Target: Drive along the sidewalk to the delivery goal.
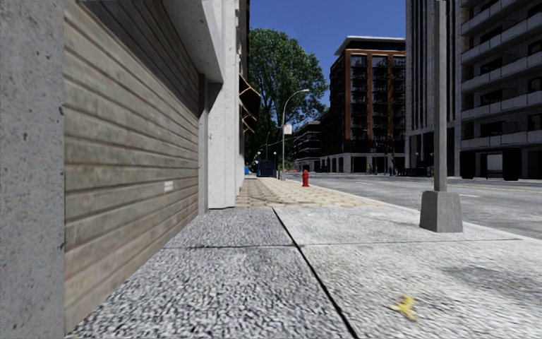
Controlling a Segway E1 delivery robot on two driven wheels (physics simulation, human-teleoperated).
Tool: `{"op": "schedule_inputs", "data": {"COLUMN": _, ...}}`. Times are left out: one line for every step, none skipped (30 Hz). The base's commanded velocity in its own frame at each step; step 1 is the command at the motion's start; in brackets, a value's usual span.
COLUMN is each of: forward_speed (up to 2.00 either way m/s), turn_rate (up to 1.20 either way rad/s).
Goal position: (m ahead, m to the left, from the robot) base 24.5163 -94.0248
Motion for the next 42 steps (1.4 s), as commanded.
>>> {"op": "schedule_inputs", "data": {"forward_speed": 2.0, "turn_rate": 0.0}}
{"op": "schedule_inputs", "data": {"forward_speed": 2.0, "turn_rate": 0.0}}
{"op": "schedule_inputs", "data": {"forward_speed": 2.0, "turn_rate": 0.0}}
{"op": "schedule_inputs", "data": {"forward_speed": 2.0, "turn_rate": 0.0}}
{"op": "schedule_inputs", "data": {"forward_speed": 2.0, "turn_rate": 0.0}}
{"op": "schedule_inputs", "data": {"forward_speed": 2.0, "turn_rate": 0.0}}
{"op": "schedule_inputs", "data": {"forward_speed": 2.0, "turn_rate": 0.0}}
{"op": "schedule_inputs", "data": {"forward_speed": 2.0, "turn_rate": 0.0}}
{"op": "schedule_inputs", "data": {"forward_speed": 2.0, "turn_rate": 0.0}}
{"op": "schedule_inputs", "data": {"forward_speed": 2.0, "turn_rate": 0.0}}
{"op": "schedule_inputs", "data": {"forward_speed": 2.0, "turn_rate": 0.0}}
{"op": "schedule_inputs", "data": {"forward_speed": 2.0, "turn_rate": 0.0}}
{"op": "schedule_inputs", "data": {"forward_speed": 2.0, "turn_rate": 0.0}}
{"op": "schedule_inputs", "data": {"forward_speed": 2.0, "turn_rate": 0.0}}
{"op": "schedule_inputs", "data": {"forward_speed": 2.0, "turn_rate": 0.0}}
{"op": "schedule_inputs", "data": {"forward_speed": 2.0, "turn_rate": 0.0}}
{"op": "schedule_inputs", "data": {"forward_speed": 2.0, "turn_rate": 0.0}}
{"op": "schedule_inputs", "data": {"forward_speed": 2.0, "turn_rate": 0.0}}
{"op": "schedule_inputs", "data": {"forward_speed": 2.0, "turn_rate": 0.0}}
{"op": "schedule_inputs", "data": {"forward_speed": 2.0, "turn_rate": 0.0}}
{"op": "schedule_inputs", "data": {"forward_speed": 2.0, "turn_rate": 0.0}}
{"op": "schedule_inputs", "data": {"forward_speed": 2.0, "turn_rate": 0.0}}
{"op": "schedule_inputs", "data": {"forward_speed": 2.0, "turn_rate": 0.0}}
{"op": "schedule_inputs", "data": {"forward_speed": 2.0, "turn_rate": 0.0}}
{"op": "schedule_inputs", "data": {"forward_speed": 2.0, "turn_rate": 0.0}}
{"op": "schedule_inputs", "data": {"forward_speed": 2.0, "turn_rate": 0.0}}
{"op": "schedule_inputs", "data": {"forward_speed": 2.0, "turn_rate": 0.0}}
{"op": "schedule_inputs", "data": {"forward_speed": 2.0, "turn_rate": 0.0}}
{"op": "schedule_inputs", "data": {"forward_speed": 2.0, "turn_rate": 0.0}}
{"op": "schedule_inputs", "data": {"forward_speed": 2.0, "turn_rate": 0.0}}
{"op": "schedule_inputs", "data": {"forward_speed": 2.0, "turn_rate": 0.0}}
{"op": "schedule_inputs", "data": {"forward_speed": 2.0, "turn_rate": 0.0}}
{"op": "schedule_inputs", "data": {"forward_speed": 2.0, "turn_rate": 0.0}}
{"op": "schedule_inputs", "data": {"forward_speed": 2.0, "turn_rate": 0.0}}
{"op": "schedule_inputs", "data": {"forward_speed": 2.0, "turn_rate": 0.0}}
{"op": "schedule_inputs", "data": {"forward_speed": 2.0, "turn_rate": 0.0}}
{"op": "schedule_inputs", "data": {"forward_speed": 2.0, "turn_rate": 0.0}}
{"op": "schedule_inputs", "data": {"forward_speed": 2.0, "turn_rate": 0.0}}
{"op": "schedule_inputs", "data": {"forward_speed": 2.0, "turn_rate": 0.0}}
{"op": "schedule_inputs", "data": {"forward_speed": 2.0, "turn_rate": 0.0}}
{"op": "schedule_inputs", "data": {"forward_speed": 2.0, "turn_rate": 0.0}}
{"op": "schedule_inputs", "data": {"forward_speed": 2.0, "turn_rate": 0.0}}
